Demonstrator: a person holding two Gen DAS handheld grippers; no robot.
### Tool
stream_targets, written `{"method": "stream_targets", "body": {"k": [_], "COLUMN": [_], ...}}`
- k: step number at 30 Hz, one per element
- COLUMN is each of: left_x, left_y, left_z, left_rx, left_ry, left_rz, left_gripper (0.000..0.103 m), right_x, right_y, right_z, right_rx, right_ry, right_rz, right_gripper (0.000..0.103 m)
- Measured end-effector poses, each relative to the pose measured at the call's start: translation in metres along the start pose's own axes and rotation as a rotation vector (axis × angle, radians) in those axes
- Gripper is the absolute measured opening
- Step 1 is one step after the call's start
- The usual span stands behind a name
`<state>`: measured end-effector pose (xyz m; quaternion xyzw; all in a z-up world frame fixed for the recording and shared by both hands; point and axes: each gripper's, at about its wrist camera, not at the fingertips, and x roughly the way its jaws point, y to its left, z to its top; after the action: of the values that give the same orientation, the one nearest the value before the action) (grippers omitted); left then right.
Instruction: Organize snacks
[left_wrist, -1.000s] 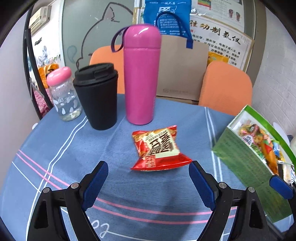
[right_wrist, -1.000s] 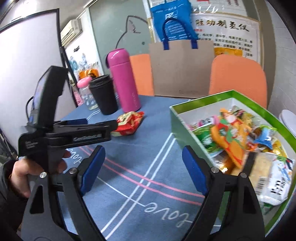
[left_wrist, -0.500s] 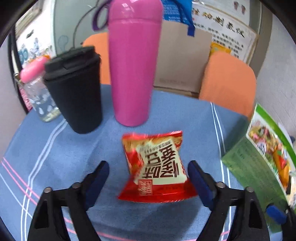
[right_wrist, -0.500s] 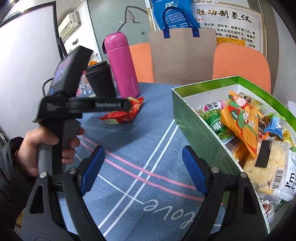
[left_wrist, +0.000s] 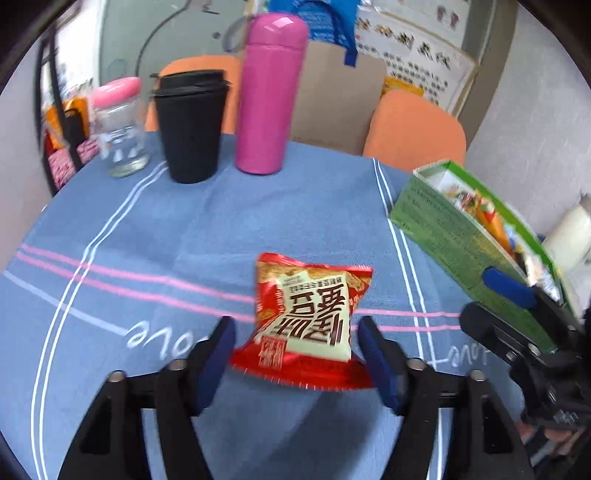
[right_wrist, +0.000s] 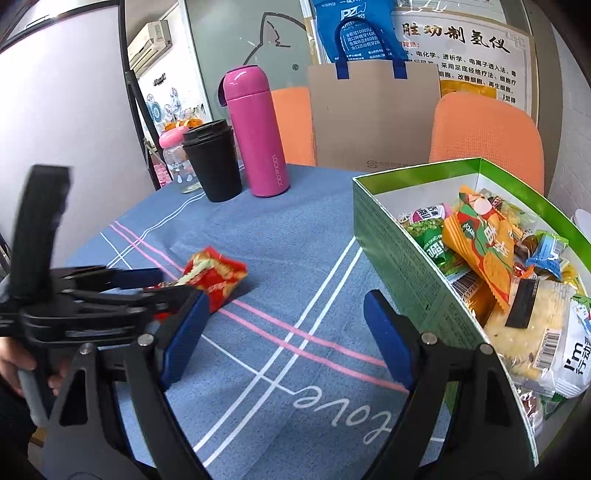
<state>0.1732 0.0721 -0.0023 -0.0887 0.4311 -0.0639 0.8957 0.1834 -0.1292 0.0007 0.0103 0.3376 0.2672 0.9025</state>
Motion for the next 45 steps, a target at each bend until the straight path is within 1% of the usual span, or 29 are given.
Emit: {"method": "stream_targets", "body": {"k": [1, 3, 6, 9, 11, 13, 15, 17, 18, 19, 20, 21, 22, 23, 26, 30, 34, 37, 40, 45], "left_x": [-0.007, -0.017, -0.015, -0.006, -0.002, 0.003, 0.007, 0.012, 0.014, 0.015, 0.018, 0.020, 0.023, 0.024, 0.022, 0.015, 0.001, -0.013, -0.023, -0.021], "left_y": [0.007, 0.021, 0.045, 0.052, 0.056, 0.059, 0.062, 0.063, 0.063, 0.060, 0.057, 0.052, 0.049, 0.047, 0.040, 0.033, 0.014, -0.011, -0.040, -0.101], "left_z": [-0.003, -0.004, 0.000, -0.002, -0.006, -0.007, -0.006, -0.004, -0.003, -0.002, -0.001, -0.001, -0.001, -0.002, -0.003, -0.006, 0.001, 0.016, 0.029, 0.053], "left_rx": [-0.027, -0.091, -0.182, -0.208, -0.229, -0.246, -0.263, -0.279, -0.274, -0.257, -0.236, -0.219, -0.215, -0.222, -0.215, -0.216, -0.183, -0.122, -0.060, 0.046], "left_ry": [-0.017, -0.030, -0.024, 0.017, 0.039, 0.049, 0.053, 0.056, 0.053, 0.054, 0.058, 0.063, 0.069, 0.066, 0.061, 0.054, 0.020, -0.016, -0.043, -0.053], "left_rz": [-0.006, -0.025, -0.065, -0.112, -0.153, -0.166, -0.178, -0.189, -0.193, -0.191, -0.189, -0.202, -0.236, -0.255, -0.246, -0.255, -0.273, -0.295, -0.315, -0.370], "left_gripper": [0.081, 0.081, 0.081, 0.081, 0.081, 0.081, 0.081, 0.078, 0.077, 0.074, 0.062, 0.056, 0.044, 0.043, 0.041, 0.038, 0.038, 0.038, 0.038, 0.038], "right_x": [0.000, 0.001, 0.005, 0.013, 0.023, 0.033, 0.044, 0.055, 0.059, 0.063, 0.067, 0.069, 0.069, 0.068, 0.061, 0.050, 0.028, 0.002, -0.027, -0.065], "right_y": [0.000, 0.004, 0.019, 0.035, 0.041, 0.047, 0.052, 0.055, 0.056, 0.056, 0.056, 0.055, 0.056, 0.058, 0.060, 0.053, 0.052, 0.043, 0.025, -0.014], "right_z": [0.000, -0.001, -0.003, -0.002, -0.001, 0.000, 0.001, 0.003, 0.002, 0.000, -0.002, -0.003, -0.003, -0.003, -0.005, -0.010, -0.006, 0.001, 0.006, 0.011], "right_rx": [0.007, 0.021, 0.014, 0.002, 0.038, 0.070, 0.092, 0.115, 0.125, 0.127, 0.125, 0.125, 0.119, 0.115, 0.077, 0.100, 0.074, 0.077, 0.101, 0.150], "right_ry": [0.005, 0.020, 0.046, 0.078, 0.114, 0.138, 0.166, 0.186, 0.195, 0.205, 0.218, 0.225, 0.229, 0.234, 0.220, 0.211, 0.150, 0.078, 0.005, -0.081], "right_rz": [0.009, 0.051, 0.117, 0.141, 0.161, 0.197, 0.194, 0.193, 0.196, 0.198, 0.194, 0.204, 0.218, 0.228, 0.187, 0.197, 0.162, 0.143, 0.118, 0.050], "right_gripper": [0.085, 0.085, 0.084, 0.081, 0.077, 0.072, 0.068, 0.063, 0.062, 0.061, 0.056, 0.054, 0.039, 0.036, 0.034, 0.033, 0.033, 0.033, 0.033, 0.033]}}
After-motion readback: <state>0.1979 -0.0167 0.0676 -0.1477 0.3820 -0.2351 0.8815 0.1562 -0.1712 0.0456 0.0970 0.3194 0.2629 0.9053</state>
